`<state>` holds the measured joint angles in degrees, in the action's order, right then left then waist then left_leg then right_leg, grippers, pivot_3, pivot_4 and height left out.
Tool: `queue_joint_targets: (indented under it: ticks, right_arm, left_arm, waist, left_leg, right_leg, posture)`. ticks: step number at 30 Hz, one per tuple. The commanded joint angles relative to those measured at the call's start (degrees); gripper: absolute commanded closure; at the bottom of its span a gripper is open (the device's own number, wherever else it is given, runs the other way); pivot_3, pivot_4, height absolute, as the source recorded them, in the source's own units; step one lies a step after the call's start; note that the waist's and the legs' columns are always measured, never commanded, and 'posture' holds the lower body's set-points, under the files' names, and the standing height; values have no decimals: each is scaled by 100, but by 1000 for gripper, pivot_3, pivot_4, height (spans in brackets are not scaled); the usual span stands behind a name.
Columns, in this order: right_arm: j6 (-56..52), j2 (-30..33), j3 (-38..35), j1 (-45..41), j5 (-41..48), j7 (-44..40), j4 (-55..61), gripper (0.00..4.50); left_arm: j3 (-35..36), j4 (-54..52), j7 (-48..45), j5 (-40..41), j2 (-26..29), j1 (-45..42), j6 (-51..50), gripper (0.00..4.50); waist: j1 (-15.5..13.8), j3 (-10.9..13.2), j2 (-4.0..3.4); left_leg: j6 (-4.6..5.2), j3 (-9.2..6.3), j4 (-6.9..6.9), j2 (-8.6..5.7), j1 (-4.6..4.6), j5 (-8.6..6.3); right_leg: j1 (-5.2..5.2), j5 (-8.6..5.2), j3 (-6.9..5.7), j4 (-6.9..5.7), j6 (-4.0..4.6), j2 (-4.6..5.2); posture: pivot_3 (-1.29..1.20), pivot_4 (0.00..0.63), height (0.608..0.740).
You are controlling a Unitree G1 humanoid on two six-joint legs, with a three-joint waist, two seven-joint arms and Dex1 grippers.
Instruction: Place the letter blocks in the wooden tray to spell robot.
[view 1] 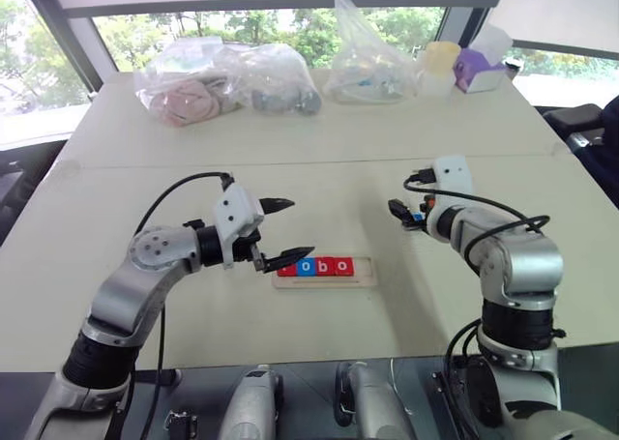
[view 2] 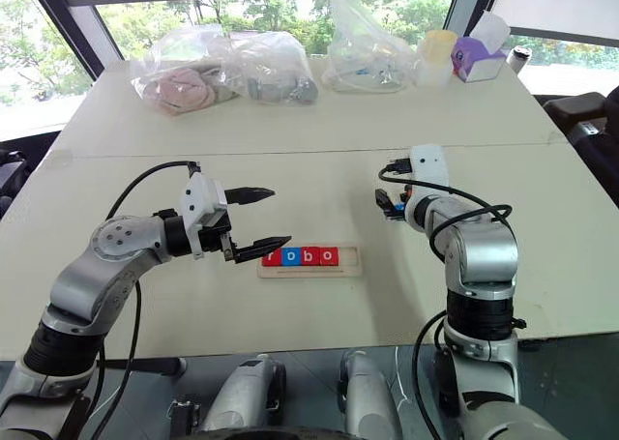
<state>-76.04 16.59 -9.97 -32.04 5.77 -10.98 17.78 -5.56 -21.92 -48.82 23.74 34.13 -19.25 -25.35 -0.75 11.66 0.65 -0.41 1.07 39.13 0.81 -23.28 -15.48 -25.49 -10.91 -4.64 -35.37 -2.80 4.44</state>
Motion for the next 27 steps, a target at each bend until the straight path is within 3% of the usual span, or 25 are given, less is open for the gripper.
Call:
queue_joint_targets:
  ticks: [1, 14, 17, 22, 27]
  right_arm:
    - [-2, -28, -23, 60, -70, 207, -12, 12]
    - [155, -211, 104, 397, 23, 414, -334, 12]
    - [178, -252, 52, 389, 45, 434, -432, 944]
    - [45, -221, -67, 484, 112, 394, -349, 3346]
    - [-583, 40, -139, 932, 271, 242, 639, 3335]
  left_arm:
    - [66, -179, 24, -12, -1, -49, 91, 0]
    - [82, -211, 97, -16, -8, -10, 93, 0]
    - [62, -210, 111, -28, -24, -22, 96, 0]
    - [11, -211, 129, -57, -74, -19, 110, 0]
    - [-88, -155, 69, -71, -158, -104, 131, 0]
  waist:
    - [8, 0, 0]
    - [29, -2, -2]
    - [34, -3, -3]
    - [13, -5, -2]
    - [-9, -5, -3]
  left_leg:
    - [0, 0, 0, -1, -1, 0]
    - [0, 0, -1, -1, 3, 0]
    - [0, 0, -1, 0, 4, 0]
    - [0, 0, 0, 2, 5, 0]
    - [0, -6, -3, 2, 0, 0]
  right_leg:
    - [0, 1, 0, 0, 0, 0]
    - [0, -12, 0, -2, -16, -5]
    - [0, -12, 0, -2, -15, -5]
    - [3, -17, 0, -1, -7, -4]
    - [3, -20, 0, 2, -10, -2]
  posture:
    - [0, 150, 740]
    - [0, 150, 740]
    - [0, 150, 740]
    - [0, 150, 740]
    - [0, 150, 740]
